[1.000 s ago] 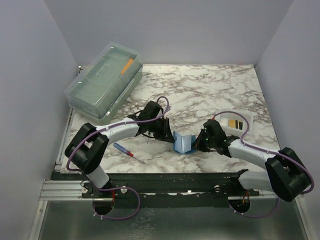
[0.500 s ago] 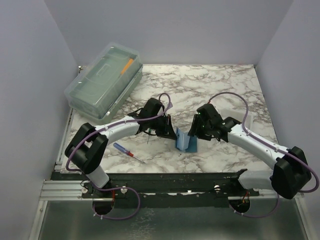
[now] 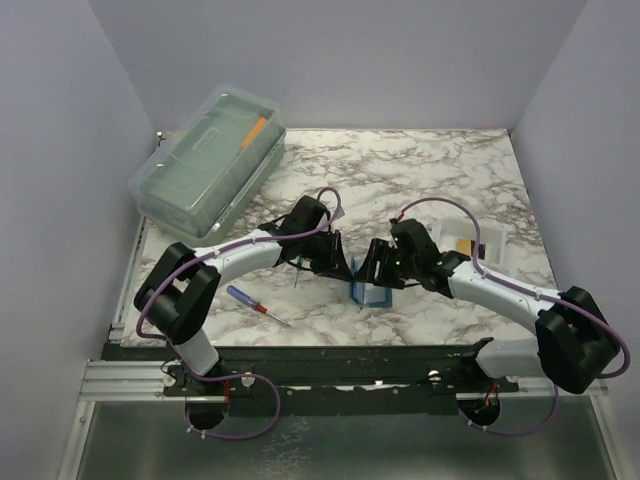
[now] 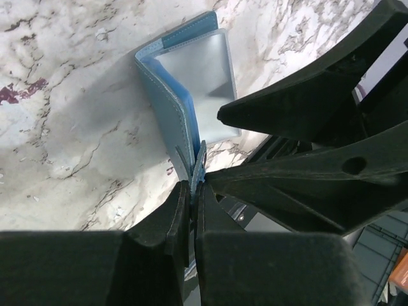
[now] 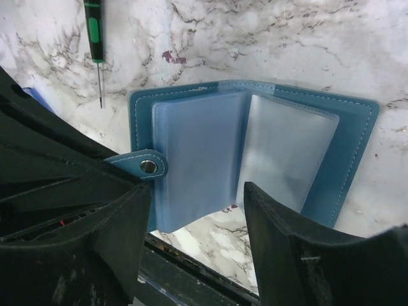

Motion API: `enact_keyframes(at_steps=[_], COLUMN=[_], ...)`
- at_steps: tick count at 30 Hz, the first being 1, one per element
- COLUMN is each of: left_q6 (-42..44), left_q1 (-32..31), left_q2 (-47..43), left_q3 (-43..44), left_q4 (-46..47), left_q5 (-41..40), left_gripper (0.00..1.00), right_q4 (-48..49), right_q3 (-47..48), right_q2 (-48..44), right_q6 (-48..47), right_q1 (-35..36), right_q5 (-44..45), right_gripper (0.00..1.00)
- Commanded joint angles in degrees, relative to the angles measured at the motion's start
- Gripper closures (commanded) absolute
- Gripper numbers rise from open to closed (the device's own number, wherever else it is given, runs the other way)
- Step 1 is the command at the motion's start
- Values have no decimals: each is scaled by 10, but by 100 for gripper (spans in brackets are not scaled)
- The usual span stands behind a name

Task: Put the credit cards into the card holder
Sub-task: Open the card holder at the center of the board.

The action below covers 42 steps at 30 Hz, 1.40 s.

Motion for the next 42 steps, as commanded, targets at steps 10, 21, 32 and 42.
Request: enact_keyframes(at_steps=[10, 21, 32, 42], left_q6=[-4, 57, 84, 93], left_q1=[-2, -1, -2, -2], left_q2=[6, 15, 22, 34], left_q3=[13, 29, 16, 9], left_q4=[-18, -67, -89, -100], left_q5=[-17, -39, -64, -79], left_gripper=[100, 95, 71, 76], right_q4=[-20, -88, -106, -34], right_q3=[-21, -52, -22, -24], right_q2=[15, -29, -20, -63], right_q6=[17, 61, 36, 30], right_q1=[19, 18, 19, 19], right_q5=[63, 154, 145, 69], right_gripper=[56, 65, 45, 39])
